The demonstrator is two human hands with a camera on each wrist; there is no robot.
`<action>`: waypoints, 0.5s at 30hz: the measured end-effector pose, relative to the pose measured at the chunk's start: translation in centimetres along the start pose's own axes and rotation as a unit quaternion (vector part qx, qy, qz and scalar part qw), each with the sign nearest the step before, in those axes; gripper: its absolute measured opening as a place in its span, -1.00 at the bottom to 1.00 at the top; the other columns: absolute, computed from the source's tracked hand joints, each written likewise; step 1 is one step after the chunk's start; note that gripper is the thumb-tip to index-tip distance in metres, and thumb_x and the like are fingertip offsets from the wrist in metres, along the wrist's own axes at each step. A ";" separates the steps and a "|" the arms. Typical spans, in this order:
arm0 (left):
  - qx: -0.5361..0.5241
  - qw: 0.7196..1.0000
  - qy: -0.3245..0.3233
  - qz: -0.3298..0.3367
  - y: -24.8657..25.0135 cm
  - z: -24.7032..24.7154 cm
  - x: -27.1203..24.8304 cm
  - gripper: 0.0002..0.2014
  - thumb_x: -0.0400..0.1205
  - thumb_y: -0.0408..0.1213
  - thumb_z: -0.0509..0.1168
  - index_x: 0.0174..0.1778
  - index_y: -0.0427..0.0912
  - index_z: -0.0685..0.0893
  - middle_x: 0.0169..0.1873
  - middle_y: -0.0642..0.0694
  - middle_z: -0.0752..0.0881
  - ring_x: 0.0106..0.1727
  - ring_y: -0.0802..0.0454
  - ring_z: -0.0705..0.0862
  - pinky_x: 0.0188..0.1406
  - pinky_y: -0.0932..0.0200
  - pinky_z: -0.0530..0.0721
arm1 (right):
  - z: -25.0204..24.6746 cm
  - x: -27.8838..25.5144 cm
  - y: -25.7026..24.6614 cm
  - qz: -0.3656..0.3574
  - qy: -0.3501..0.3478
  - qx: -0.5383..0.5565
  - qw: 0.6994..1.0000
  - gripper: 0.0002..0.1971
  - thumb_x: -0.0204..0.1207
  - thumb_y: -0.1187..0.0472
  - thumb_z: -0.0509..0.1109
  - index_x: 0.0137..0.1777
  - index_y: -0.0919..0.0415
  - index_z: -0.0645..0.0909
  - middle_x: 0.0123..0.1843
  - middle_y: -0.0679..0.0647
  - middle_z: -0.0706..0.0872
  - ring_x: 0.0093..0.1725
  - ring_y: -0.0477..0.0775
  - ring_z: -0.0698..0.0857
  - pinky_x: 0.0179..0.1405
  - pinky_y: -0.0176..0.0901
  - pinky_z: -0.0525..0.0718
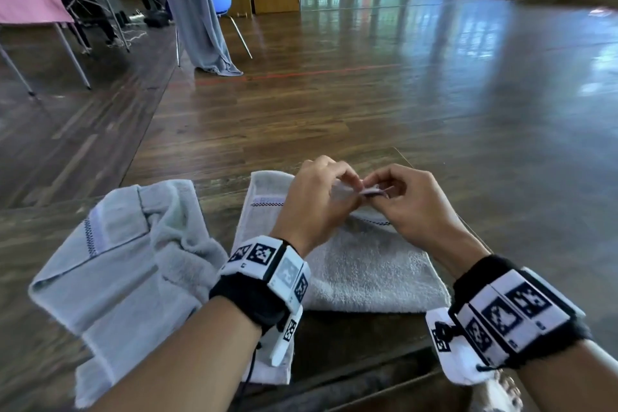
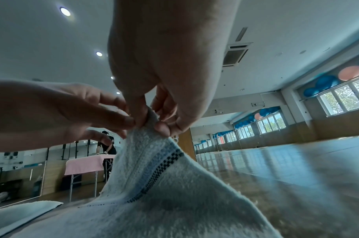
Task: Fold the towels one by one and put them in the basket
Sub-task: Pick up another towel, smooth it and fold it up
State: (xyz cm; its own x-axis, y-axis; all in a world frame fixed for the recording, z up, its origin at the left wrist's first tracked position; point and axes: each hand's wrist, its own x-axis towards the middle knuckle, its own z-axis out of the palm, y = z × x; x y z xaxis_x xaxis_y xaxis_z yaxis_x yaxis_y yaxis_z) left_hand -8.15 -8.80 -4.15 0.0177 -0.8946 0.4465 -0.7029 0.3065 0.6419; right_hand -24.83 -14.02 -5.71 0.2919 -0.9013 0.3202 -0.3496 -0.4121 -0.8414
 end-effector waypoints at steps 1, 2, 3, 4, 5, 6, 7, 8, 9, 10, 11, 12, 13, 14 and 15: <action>0.010 1.000 0.004 -0.005 -0.3 0.3 0.1 -0.87 0.53 -0.09 0.54 -0.13 -0.04 0.77 -0.06 -0.02 0.71 0.07 0.03 0.57 -0.02 0.23 0.39 | -0.1 0.0 0.3 0.009 -0.005 0.006 1.000 -0.84 0.42 0.26 0.66 -0.13 0.01 0.77 -0.27 -0.12 0.76 -0.34 -0.19 0.62 -0.28 -0.27 0.57; 0.008 1.000 0.005 -0.009 -0.5 0.5 0.2 -0.86 0.54 -0.10 0.53 -0.14 -0.07 0.78 -0.06 -0.03 0.72 0.07 0.03 0.58 0.00 0.23 0.40 | -0.3 0.0 0.5 0.017 -0.014 0.013 1.000 -0.84 0.42 0.25 0.67 -0.11 0.01 0.77 -0.27 -0.13 0.74 -0.35 -0.16 0.60 -0.30 -0.27 0.58; -0.003 1.000 0.003 -0.015 -0.6 0.7 0.3 -0.86 0.55 -0.13 0.52 -0.14 -0.10 0.76 -0.08 -0.03 0.73 0.04 0.04 0.61 0.02 0.19 0.46 | -0.7 0.0 0.6 0.023 -0.024 0.025 0.999 -0.84 0.43 0.24 0.66 -0.08 0.01 0.77 -0.28 -0.14 0.72 -0.36 -0.15 0.59 -0.33 -0.29 0.59; -0.018 1.000 -0.003 -0.020 -0.5 0.8 0.4 -0.88 0.56 -0.17 0.50 -0.15 -0.12 0.73 -0.13 -0.01 0.75 -0.03 0.07 0.65 0.00 0.15 0.55 | -1.0 0.1 0.6 0.027 -0.029 0.045 0.998 -0.84 0.45 0.25 0.65 -0.05 0.03 0.77 -0.29 -0.16 0.71 -0.37 -0.17 0.59 -0.35 -0.34 0.59; -0.034 0.999 -0.014 -0.027 -0.4 0.9 0.5 -0.89 0.57 -0.21 0.48 -0.16 -0.13 0.70 -0.21 0.00 0.75 -0.14 0.10 0.67 -0.09 0.12 0.62 | -1.4 0.4 0.7 0.032 -0.022 0.070 0.997 -0.86 0.48 0.27 0.62 -0.04 0.05 0.78 -0.30 -0.16 0.71 -0.37 -0.19 0.60 -0.35 -0.38 0.58; -0.047 0.998 -0.032 -0.032 -0.3 1.0 0.7 -0.90 0.56 -0.24 0.46 -0.18 -0.14 0.67 -0.30 0.01 0.73 -0.26 0.15 0.65 -0.22 0.12 0.64 | -1.8 0.6 0.7 0.044 -0.004 0.095 0.994 -0.88 0.52 0.30 0.57 -0.03 0.08 0.79 -0.27 -0.14 0.75 -0.34 -0.19 0.64 -0.31 -0.41 0.60; -0.054 0.996 -0.056 -0.035 -0.3 1.2 0.8 -0.89 0.57 -0.25 0.44 -0.19 -0.14 0.63 -0.39 0.04 0.69 -0.38 0.19 0.58 -0.34 0.17 0.60 | -2.1 0.9 0.8 0.055 0.023 0.109 0.992 -0.89 0.55 0.33 0.53 -0.03 0.11 0.79 -0.23 -0.08 0.79 -0.29 -0.19 0.68 -0.26 -0.42 0.62; -0.054 0.995 -0.079 -0.037 -0.2 1.4 0.9 -0.89 0.58 -0.24 0.42 -0.20 -0.12 0.61 -0.46 0.08 0.63 -0.46 0.23 0.51 -0.43 0.24 0.52 | -2.3 1.2 0.9 0.058 0.050 0.106 0.991 -0.87 0.57 0.37 0.49 -0.04 0.11 0.79 -0.20 -0.04 0.81 -0.28 -0.20 0.69 -0.24 -0.43 0.62; -0.052 0.993 -0.099 -0.039 -0.2 1.6 1.1 -0.91 0.59 -0.25 0.40 -0.18 -0.10 0.61 -0.48 0.09 0.61 -0.49 0.26 0.47 -0.45 0.30 0.46 | -2.4 1.4 1.1 0.053 0.069 0.085 0.993 -0.82 0.57 0.41 0.47 -0.07 0.09 0.78 -0.22 -0.06 0.80 -0.32 -0.26 0.67 -0.27 -0.46 0.60; -0.050 0.992 -0.111 -0.039 -0.2 1.7 1.4 -0.94 0.60 -0.26 0.39 -0.15 -0.09 0.63 -0.48 0.10 0.61 -0.49 0.26 0.49 -0.45 0.34 0.44 | -2.4 1.5 1.2 0.046 0.073 0.053 0.995 -0.76 0.57 0.45 0.45 -0.08 0.05 0.78 -0.25 -0.09 0.78 -0.40 -0.30 0.62 -0.33 -0.48 0.56; -0.045 0.992 -0.115 -0.036 -0.3 1.7 1.6 -0.97 0.61 -0.27 0.39 -0.11 -0.07 0.66 -0.45 0.12 0.64 -0.46 0.27 0.52 -0.42 0.37 0.44 | -2.3 1.6 1.2 0.036 0.063 0.020 0.997 -0.71 0.56 0.46 0.43 -0.05 0.00 0.77 -0.25 -0.12 0.76 -0.44 -0.28 0.59 -0.36 -0.47 0.55; -0.038 0.992 -0.114 -0.028 -0.4 1.5 1.8 -0.97 0.62 -0.27 0.41 -0.07 -0.07 0.70 -0.42 0.13 0.66 -0.43 0.29 0.56 -0.38 0.39 0.45 | -2.0 1.5 1.2 0.026 0.046 -0.001 0.999 -0.67 0.54 0.45 0.43 0.04 -0.04 0.75 -0.23 -0.11 0.76 -0.41 -0.25 0.61 -0.32 -0.43 0.59; -0.035 0.993 -0.108 -0.021 -0.6 1.2 1.8 -0.95 0.62 -0.25 0.43 -0.04 -0.07 0.73 -0.38 0.13 0.69 -0.40 0.29 0.60 -0.34 0.35 0.48 | -1.6 1.5 1.1 0.019 0.028 -0.006 0.999 -0.61 0.53 0.44 0.44 0.16 -0.08 0.70 -0.21 -0.08 0.77 -0.34 -0.19 0.67 -0.23 -0.35 0.66; -0.040 0.994 -0.100 -0.019 -0.9 0.9 1.8 -0.94 0.62 -0.21 0.45 -0.03 -0.08 0.76 -0.36 0.09 0.72 -0.37 0.24 0.63 -0.32 0.26 0.53 | -1.2 1.4 1.1 0.020 0.014 0.006 1.000 -0.57 0.51 0.43 0.47 0.24 -0.10 0.64 -0.20 -0.06 0.78 -0.26 -0.10 0.72 -0.12 -0.24 0.72; -0.054 0.994 -0.089 -0.024 -1.2 0.5 1.7 -0.92 0.62 -0.16 0.45 -0.04 -0.07 0.77 -0.36 0.02 0.75 -0.35 0.12 0.67 -0.32 0.13 0.58 | -0.8 1.4 1.0 0.023 0.007 0.014 1.000 -0.58 0.50 0.41 0.51 0.23 -0.07 0.62 -0.20 -0.05 0.79 -0.19 -0.04 0.76 -0.04 -0.13 0.76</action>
State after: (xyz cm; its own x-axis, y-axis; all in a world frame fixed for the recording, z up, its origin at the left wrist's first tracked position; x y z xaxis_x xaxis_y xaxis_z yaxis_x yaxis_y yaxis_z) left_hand -7.63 -10.84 -4.52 -0.0834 -0.9492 0.3033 -0.6239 0.2871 0.7269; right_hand -25.45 -15.83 -5.74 0.2638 -0.9211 0.2863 -0.3375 -0.3662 -0.8672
